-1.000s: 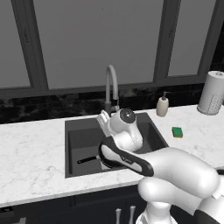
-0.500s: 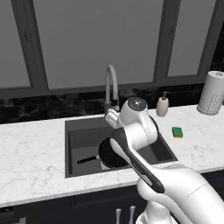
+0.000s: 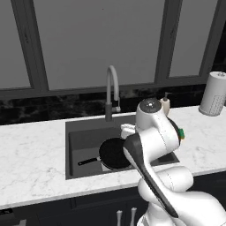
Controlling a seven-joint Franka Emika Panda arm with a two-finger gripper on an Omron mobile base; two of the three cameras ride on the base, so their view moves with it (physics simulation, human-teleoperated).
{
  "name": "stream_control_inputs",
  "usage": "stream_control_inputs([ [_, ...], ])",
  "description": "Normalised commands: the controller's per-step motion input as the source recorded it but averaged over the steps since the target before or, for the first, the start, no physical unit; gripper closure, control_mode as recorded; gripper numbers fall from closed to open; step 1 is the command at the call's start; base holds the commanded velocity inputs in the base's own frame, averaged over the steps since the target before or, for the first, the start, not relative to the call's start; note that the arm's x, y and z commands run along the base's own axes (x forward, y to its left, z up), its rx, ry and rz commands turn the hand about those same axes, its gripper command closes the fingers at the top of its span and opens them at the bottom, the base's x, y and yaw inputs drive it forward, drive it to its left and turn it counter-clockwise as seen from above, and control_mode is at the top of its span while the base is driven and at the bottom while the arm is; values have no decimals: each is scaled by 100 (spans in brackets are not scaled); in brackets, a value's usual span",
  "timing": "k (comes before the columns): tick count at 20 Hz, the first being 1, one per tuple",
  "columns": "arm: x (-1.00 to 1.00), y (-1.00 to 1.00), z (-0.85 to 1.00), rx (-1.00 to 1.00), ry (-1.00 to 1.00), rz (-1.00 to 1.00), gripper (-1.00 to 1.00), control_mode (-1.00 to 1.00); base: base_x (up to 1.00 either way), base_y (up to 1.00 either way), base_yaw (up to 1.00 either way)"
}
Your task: Pick the pan and sponge and place them into the sink. Then turn on the water.
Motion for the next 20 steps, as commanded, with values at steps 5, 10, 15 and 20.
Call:
stream_control_inputs([
  [5,-47,-53,43,-19,21,17,-100,-100,0,0,0],
  [10,-12,-85,56,-2,19,3,-100,-100,0,0,0],
  [15,0,-96,14,0,9,0,-100,-100,0,0,0],
  [20,30,-83,0,5,0,1,-100,-100,0,0,0],
])
